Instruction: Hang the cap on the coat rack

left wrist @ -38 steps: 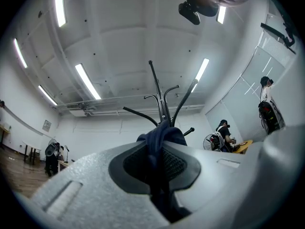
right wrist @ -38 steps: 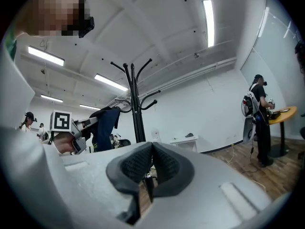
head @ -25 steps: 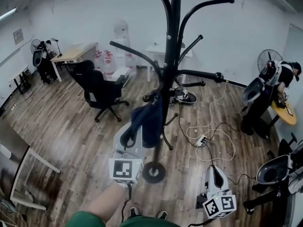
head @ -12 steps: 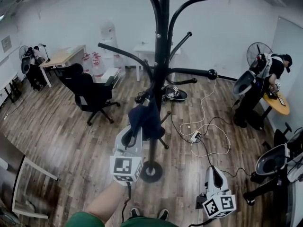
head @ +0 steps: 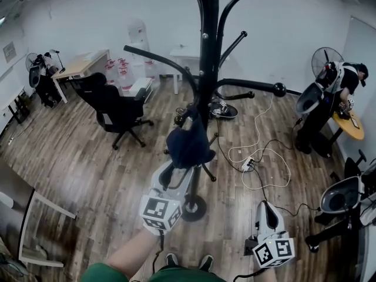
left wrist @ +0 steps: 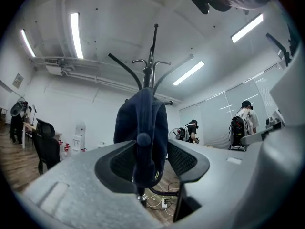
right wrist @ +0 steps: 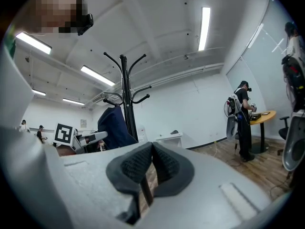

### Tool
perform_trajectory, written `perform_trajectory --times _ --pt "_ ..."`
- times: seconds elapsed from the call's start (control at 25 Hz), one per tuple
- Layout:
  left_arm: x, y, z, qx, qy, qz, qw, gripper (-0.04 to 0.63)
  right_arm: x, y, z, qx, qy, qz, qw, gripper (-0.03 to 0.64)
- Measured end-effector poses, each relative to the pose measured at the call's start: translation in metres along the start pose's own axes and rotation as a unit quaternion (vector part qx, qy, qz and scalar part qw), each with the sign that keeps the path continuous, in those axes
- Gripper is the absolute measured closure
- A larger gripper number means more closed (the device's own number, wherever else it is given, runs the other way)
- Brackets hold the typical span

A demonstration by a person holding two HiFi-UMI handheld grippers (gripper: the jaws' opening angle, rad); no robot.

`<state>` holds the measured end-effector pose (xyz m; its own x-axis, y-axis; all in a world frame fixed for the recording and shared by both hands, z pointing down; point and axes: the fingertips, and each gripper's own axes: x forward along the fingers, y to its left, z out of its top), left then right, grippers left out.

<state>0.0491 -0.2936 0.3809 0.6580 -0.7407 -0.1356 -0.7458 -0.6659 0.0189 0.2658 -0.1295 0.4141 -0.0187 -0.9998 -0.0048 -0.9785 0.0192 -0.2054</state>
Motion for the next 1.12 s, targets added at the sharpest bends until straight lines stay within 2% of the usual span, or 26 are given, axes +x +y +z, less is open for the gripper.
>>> perform_trajectory --times 0.36,0.56,0.64,0.84,1.12 --pt "-0.044 0.025 -0.036 -0.020 0.049 0.038 0.9979 0.382 0.025 0.029 -0.001 -0.009 0.004 0.039 0.999 0.614" --pt "-0.071 0.048 -0.026 -0.032 0.041 0.070 0.9962 0.395 0.043 0.051 0.009 -0.019 -0.005 0.069 0.997 0.614" --pt "-0.082 0.060 -0.018 -0.034 0.032 0.088 0.9950 0.417 0.050 0.059 0.012 -0.024 -0.008 0.078 0.997 0.614" --pt "-0.108 0.084 -0.008 -0.053 0.015 0.130 0.9900 0.558 0.061 0.067 0.018 -0.029 -0.012 0.091 0.995 0.614" --pt "-0.135 0.094 -0.012 -0.061 0.017 0.148 0.9870 0.584 0.068 0.087 0.024 -0.035 -0.021 0.111 0.993 0.614"
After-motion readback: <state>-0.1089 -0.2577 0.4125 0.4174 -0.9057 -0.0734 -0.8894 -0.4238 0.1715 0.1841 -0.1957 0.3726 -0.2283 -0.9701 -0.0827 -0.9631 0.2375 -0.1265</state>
